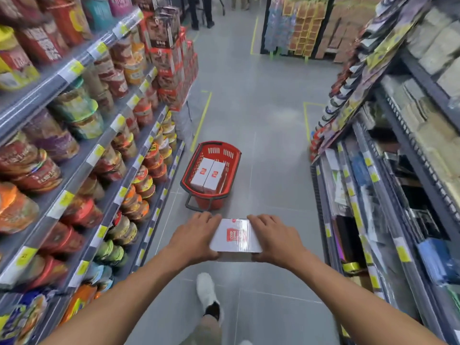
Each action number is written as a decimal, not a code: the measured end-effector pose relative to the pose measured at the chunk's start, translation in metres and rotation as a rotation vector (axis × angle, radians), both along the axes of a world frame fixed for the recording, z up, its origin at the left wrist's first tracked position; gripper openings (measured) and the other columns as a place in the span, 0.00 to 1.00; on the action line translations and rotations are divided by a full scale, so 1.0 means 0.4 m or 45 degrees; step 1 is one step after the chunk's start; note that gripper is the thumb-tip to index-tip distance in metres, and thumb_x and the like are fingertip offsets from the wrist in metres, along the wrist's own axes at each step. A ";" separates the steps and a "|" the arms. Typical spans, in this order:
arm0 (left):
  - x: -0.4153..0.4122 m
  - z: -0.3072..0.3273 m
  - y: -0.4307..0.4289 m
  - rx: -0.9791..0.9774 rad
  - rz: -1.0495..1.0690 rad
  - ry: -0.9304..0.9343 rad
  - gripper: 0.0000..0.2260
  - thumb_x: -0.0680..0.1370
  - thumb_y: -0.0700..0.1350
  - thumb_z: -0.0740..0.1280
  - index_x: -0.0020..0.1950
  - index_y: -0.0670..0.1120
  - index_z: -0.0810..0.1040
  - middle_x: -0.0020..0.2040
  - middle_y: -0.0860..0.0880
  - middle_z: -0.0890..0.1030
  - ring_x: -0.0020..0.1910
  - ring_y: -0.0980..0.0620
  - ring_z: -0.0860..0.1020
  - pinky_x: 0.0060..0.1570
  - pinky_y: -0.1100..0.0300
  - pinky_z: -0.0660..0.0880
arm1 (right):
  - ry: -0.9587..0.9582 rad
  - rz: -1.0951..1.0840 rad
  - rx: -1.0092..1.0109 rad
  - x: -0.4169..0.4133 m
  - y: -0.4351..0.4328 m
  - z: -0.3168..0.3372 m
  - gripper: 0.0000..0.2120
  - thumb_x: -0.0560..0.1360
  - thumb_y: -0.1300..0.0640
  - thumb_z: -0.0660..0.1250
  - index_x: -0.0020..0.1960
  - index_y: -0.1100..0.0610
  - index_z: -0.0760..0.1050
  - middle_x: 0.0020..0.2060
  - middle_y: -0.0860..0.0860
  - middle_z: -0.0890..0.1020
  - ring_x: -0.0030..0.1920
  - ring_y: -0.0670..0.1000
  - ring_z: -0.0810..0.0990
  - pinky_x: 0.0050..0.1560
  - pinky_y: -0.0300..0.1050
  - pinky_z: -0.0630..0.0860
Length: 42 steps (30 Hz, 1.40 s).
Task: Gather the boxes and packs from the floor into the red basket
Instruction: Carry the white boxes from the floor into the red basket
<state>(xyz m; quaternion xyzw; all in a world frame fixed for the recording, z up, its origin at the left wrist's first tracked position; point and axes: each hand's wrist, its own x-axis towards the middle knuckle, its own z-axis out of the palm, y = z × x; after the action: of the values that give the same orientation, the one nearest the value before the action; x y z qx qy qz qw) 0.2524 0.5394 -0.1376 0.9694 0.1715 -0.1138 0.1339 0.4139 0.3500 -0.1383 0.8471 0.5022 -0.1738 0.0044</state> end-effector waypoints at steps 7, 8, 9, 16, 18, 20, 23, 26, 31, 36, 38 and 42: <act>0.250 -0.040 0.238 -0.053 0.004 0.046 0.40 0.70 0.62 0.74 0.74 0.53 0.59 0.69 0.49 0.70 0.68 0.48 0.67 0.60 0.48 0.77 | -0.006 -0.019 -0.043 0.227 0.251 -0.022 0.47 0.67 0.36 0.77 0.78 0.47 0.58 0.71 0.48 0.71 0.70 0.54 0.70 0.53 0.56 0.81; 0.286 -0.050 0.270 -0.051 0.009 0.055 0.40 0.70 0.62 0.74 0.75 0.52 0.58 0.69 0.48 0.70 0.68 0.47 0.67 0.60 0.46 0.78 | 0.000 -0.021 -0.047 0.263 0.286 -0.029 0.47 0.67 0.36 0.77 0.78 0.47 0.58 0.71 0.48 0.71 0.69 0.55 0.70 0.53 0.56 0.80; 0.323 -0.056 0.302 -0.039 0.006 0.058 0.41 0.70 0.62 0.74 0.76 0.52 0.58 0.69 0.48 0.69 0.68 0.46 0.67 0.59 0.46 0.78 | -0.003 -0.028 -0.043 0.297 0.318 -0.033 0.47 0.67 0.37 0.77 0.78 0.47 0.58 0.71 0.48 0.72 0.70 0.55 0.70 0.53 0.56 0.80; 0.555 -0.089 0.498 -0.021 -0.067 0.089 0.43 0.69 0.64 0.72 0.78 0.52 0.57 0.71 0.49 0.70 0.69 0.47 0.67 0.57 0.44 0.80 | 0.046 -0.099 -0.034 0.514 0.478 -0.060 0.46 0.68 0.35 0.76 0.78 0.46 0.58 0.71 0.46 0.71 0.70 0.53 0.70 0.54 0.54 0.80; 0.636 -0.100 0.549 -0.010 -0.065 0.098 0.44 0.69 0.64 0.72 0.78 0.52 0.56 0.71 0.49 0.69 0.70 0.46 0.67 0.58 0.43 0.79 | 0.047 -0.105 -0.025 0.592 0.528 -0.072 0.46 0.68 0.32 0.75 0.77 0.46 0.58 0.71 0.46 0.71 0.70 0.52 0.70 0.53 0.54 0.81; 0.708 -0.107 0.589 0.020 -0.071 0.136 0.44 0.70 0.64 0.72 0.79 0.52 0.54 0.72 0.48 0.68 0.70 0.46 0.67 0.59 0.44 0.78 | 0.041 -0.096 -0.034 0.666 0.575 -0.085 0.46 0.68 0.33 0.75 0.77 0.45 0.58 0.71 0.46 0.71 0.70 0.52 0.70 0.52 0.54 0.81; 0.801 -0.120 0.640 0.066 -0.041 0.198 0.45 0.71 0.64 0.71 0.80 0.50 0.54 0.72 0.47 0.68 0.70 0.44 0.67 0.59 0.45 0.79 | 0.048 -0.042 -0.045 0.772 0.649 -0.109 0.45 0.68 0.35 0.75 0.77 0.47 0.58 0.70 0.46 0.72 0.69 0.53 0.70 0.50 0.55 0.80; 0.879 -0.120 0.695 0.094 -0.010 0.231 0.45 0.71 0.67 0.69 0.79 0.49 0.54 0.72 0.47 0.68 0.69 0.44 0.69 0.57 0.46 0.79 | 0.071 -0.006 -0.028 0.853 0.719 -0.119 0.44 0.68 0.36 0.74 0.77 0.48 0.59 0.69 0.47 0.72 0.69 0.53 0.70 0.50 0.54 0.80; 0.983 -0.140 0.788 0.084 0.044 0.234 0.45 0.70 0.70 0.68 0.78 0.49 0.55 0.73 0.47 0.68 0.70 0.45 0.68 0.57 0.47 0.77 | 0.086 -0.014 -0.055 0.950 0.827 -0.143 0.43 0.68 0.38 0.75 0.76 0.48 0.60 0.69 0.47 0.71 0.69 0.53 0.69 0.48 0.52 0.80; 1.054 -0.173 0.908 0.140 0.012 0.199 0.47 0.69 0.73 0.67 0.79 0.51 0.54 0.73 0.47 0.69 0.71 0.44 0.68 0.63 0.44 0.71 | 0.059 -0.028 -0.079 1.011 0.949 -0.177 0.45 0.69 0.34 0.74 0.77 0.50 0.59 0.69 0.48 0.72 0.69 0.53 0.69 0.45 0.51 0.80; 1.079 -0.188 0.961 0.150 -0.005 0.184 0.48 0.68 0.74 0.66 0.79 0.51 0.54 0.74 0.48 0.69 0.72 0.44 0.67 0.65 0.43 0.70 | 0.035 -0.048 -0.099 1.021 1.007 -0.192 0.46 0.69 0.31 0.73 0.77 0.50 0.59 0.70 0.49 0.72 0.69 0.53 0.70 0.44 0.52 0.80; 1.143 -0.222 1.064 0.172 -0.082 0.173 0.49 0.68 0.73 0.68 0.80 0.51 0.55 0.73 0.47 0.69 0.71 0.44 0.69 0.59 0.43 0.73 | -0.010 -0.099 -0.114 1.044 1.130 -0.228 0.47 0.69 0.28 0.71 0.78 0.49 0.59 0.70 0.48 0.72 0.69 0.53 0.70 0.45 0.52 0.81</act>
<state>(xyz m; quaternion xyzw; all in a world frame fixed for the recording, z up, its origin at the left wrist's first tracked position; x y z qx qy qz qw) 0.7094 0.9651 -0.2264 0.9713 0.1561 -0.1717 0.0525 0.8314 0.8019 -0.2294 0.8656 0.4608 -0.1926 0.0374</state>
